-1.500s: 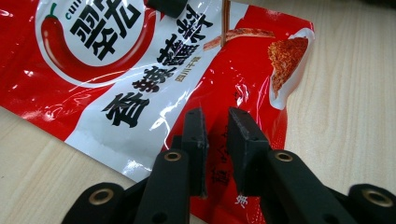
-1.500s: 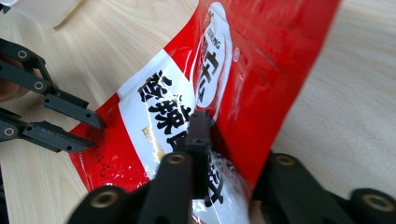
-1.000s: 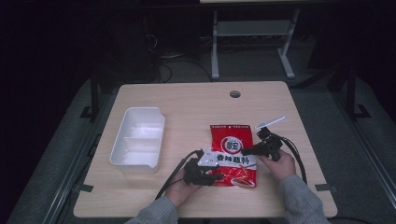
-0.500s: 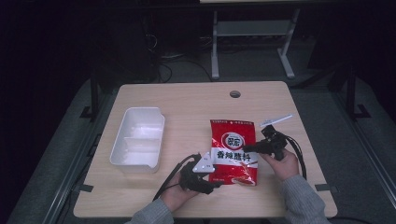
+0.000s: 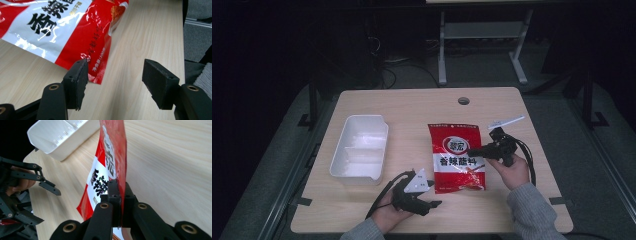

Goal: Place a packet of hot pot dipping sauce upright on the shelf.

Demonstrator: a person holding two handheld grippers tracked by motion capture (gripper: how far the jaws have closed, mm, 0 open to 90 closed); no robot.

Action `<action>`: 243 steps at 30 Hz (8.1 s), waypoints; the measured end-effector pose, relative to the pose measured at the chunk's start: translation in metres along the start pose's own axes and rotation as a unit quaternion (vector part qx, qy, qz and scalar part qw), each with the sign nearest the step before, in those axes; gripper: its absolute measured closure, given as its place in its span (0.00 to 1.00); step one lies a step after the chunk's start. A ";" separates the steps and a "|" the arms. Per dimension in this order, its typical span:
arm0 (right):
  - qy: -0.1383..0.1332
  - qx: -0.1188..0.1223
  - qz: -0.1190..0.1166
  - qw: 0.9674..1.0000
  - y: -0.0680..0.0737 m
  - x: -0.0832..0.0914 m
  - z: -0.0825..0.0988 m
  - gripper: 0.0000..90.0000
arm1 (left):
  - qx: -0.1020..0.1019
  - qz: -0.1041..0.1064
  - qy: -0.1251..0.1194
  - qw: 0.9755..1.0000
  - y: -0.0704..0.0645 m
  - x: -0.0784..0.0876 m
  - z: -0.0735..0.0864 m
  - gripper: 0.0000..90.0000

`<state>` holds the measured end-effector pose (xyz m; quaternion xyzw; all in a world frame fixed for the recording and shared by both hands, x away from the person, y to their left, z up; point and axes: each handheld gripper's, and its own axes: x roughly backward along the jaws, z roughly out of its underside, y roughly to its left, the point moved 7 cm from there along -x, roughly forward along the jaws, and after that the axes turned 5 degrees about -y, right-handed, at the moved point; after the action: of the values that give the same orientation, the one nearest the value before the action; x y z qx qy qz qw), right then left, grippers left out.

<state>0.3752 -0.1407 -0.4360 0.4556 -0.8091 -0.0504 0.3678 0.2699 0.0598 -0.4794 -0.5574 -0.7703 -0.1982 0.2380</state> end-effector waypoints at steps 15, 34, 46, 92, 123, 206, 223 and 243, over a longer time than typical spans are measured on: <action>-0.039 0.020 -0.034 0.998 0.024 0.006 -0.030 0.99 | 0.009 -0.006 -0.006 1.000 0.000 0.011 0.008 0.39; -0.097 0.042 -0.024 0.994 0.044 -0.017 -0.069 0.99 | 0.003 -0.014 -0.003 1.000 -0.001 0.020 0.014 0.38; -0.119 0.050 -0.038 0.991 0.058 -0.043 -0.099 0.99 | 0.002 -0.015 -0.004 1.000 0.000 0.026 0.019 0.38; -0.136 0.074 -0.067 0.986 0.097 -0.121 -0.159 0.99 | -0.003 -0.005 0.003 1.000 -0.003 0.041 0.033 0.36; -0.149 0.076 -0.078 0.983 0.121 -0.172 -0.197 0.99 | -0.005 -0.010 0.003 1.000 -0.001 0.048 0.037 0.36; -0.012 0.086 -0.023 0.996 0.130 -0.224 -0.173 1.00 | -0.020 -0.025 0.000 1.000 0.001 0.049 0.034 0.35; -0.055 0.114 -0.015 0.992 0.122 -0.229 -0.154 0.99 | -0.025 -0.026 0.001 0.999 0.000 0.049 0.032 0.35; -0.025 0.211 0.007 0.977 0.107 -0.226 -0.163 0.99 | -0.028 -0.027 0.003 0.999 0.001 0.047 0.032 0.35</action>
<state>0.4759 0.1379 -0.3974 0.5157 -0.8138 0.1128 0.2432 0.2537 0.1140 -0.4777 -0.5424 -0.7785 -0.2272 0.2193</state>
